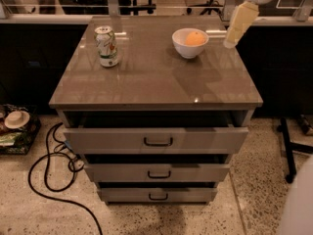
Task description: Pick orange from white bowl and place on counter
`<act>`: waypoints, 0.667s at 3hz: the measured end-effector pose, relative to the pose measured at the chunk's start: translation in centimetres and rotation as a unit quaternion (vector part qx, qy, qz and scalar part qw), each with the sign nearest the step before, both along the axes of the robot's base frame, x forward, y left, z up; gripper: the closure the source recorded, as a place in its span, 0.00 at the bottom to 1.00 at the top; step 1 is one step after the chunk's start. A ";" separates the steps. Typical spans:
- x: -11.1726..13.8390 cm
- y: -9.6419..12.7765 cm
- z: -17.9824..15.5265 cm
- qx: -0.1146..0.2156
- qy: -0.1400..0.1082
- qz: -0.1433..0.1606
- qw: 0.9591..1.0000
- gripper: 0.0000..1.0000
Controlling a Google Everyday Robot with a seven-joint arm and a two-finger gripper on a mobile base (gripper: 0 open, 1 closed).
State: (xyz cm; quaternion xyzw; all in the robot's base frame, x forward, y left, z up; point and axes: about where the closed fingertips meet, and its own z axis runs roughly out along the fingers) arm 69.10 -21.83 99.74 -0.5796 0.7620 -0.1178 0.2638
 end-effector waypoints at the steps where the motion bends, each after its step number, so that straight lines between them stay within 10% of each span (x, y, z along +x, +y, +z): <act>1: 4.2 2.2 -1.3 0.020 -0.020 0.012 1.000 0.00; 2: 5.8 2.8 -2.4 0.021 -0.024 0.007 0.999 0.00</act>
Offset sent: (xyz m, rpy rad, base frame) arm 0.0752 0.0322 -0.0298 0.0435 -0.0694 -0.0036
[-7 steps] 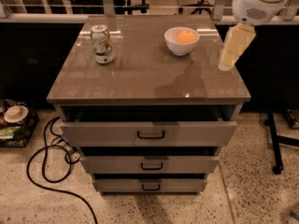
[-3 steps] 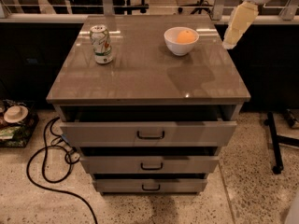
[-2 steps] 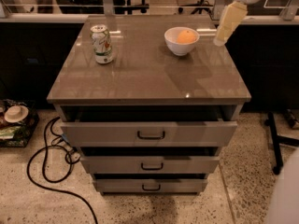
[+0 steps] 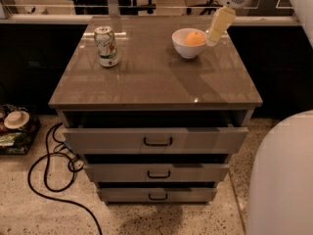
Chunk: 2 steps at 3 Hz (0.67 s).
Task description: Pick orange from white bowl and place on counter
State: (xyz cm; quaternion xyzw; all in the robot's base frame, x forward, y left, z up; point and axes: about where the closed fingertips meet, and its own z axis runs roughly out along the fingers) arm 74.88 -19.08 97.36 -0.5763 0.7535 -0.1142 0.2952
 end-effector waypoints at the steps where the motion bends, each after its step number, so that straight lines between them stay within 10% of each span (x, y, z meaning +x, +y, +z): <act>1: 1.2 -0.2 -0.9 0.003 -0.006 -0.011 1.000 0.00; 2: 2.6 -0.4 -1.7 -0.001 -0.009 -0.011 1.000 0.00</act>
Offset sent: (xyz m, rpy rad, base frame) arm 0.0484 -0.0131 -0.0122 -0.0125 -0.0440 -0.0228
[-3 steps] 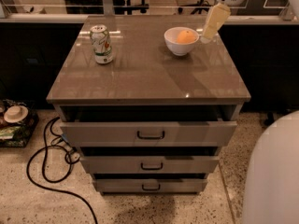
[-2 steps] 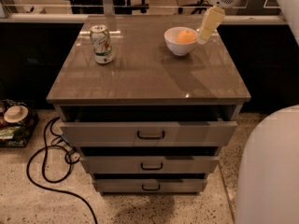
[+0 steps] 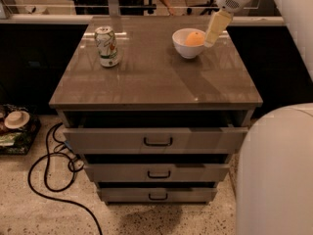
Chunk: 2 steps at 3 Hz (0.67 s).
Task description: Pick orange from white bowl and place on counter
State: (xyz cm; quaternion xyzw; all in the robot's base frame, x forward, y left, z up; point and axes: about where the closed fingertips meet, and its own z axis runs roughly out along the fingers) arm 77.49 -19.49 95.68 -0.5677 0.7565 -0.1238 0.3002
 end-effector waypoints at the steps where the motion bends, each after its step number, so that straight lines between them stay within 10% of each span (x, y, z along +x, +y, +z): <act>1: 1.2 0.0 -0.4 0.002 -0.004 0.007 1.000 0.00; 2: 2.2 0.6 0.0 0.001 -0.009 0.025 1.000 0.00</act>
Offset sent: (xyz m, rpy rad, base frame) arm 0.0488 0.0006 0.0311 -0.0027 -0.0483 0.0957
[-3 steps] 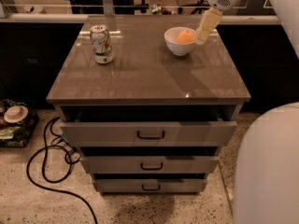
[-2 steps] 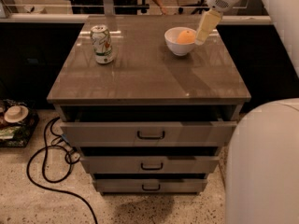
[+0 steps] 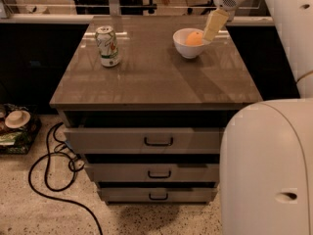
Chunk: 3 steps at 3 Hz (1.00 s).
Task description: Pick orange from white bowl and place on counter
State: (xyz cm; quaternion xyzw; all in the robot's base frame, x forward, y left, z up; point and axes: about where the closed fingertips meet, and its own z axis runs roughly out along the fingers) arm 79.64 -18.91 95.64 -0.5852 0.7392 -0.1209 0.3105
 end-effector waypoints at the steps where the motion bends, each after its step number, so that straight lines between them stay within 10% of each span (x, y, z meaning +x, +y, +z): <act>1: 0.9 0.6 0.4 0.002 -0.007 0.013 1.000 0.00; 3: 2.7 1.1 -0.1 -0.005 -0.015 0.004 1.000 0.00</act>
Offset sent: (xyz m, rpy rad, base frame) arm 0.0425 0.0002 0.0226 0.0056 -0.0387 0.0215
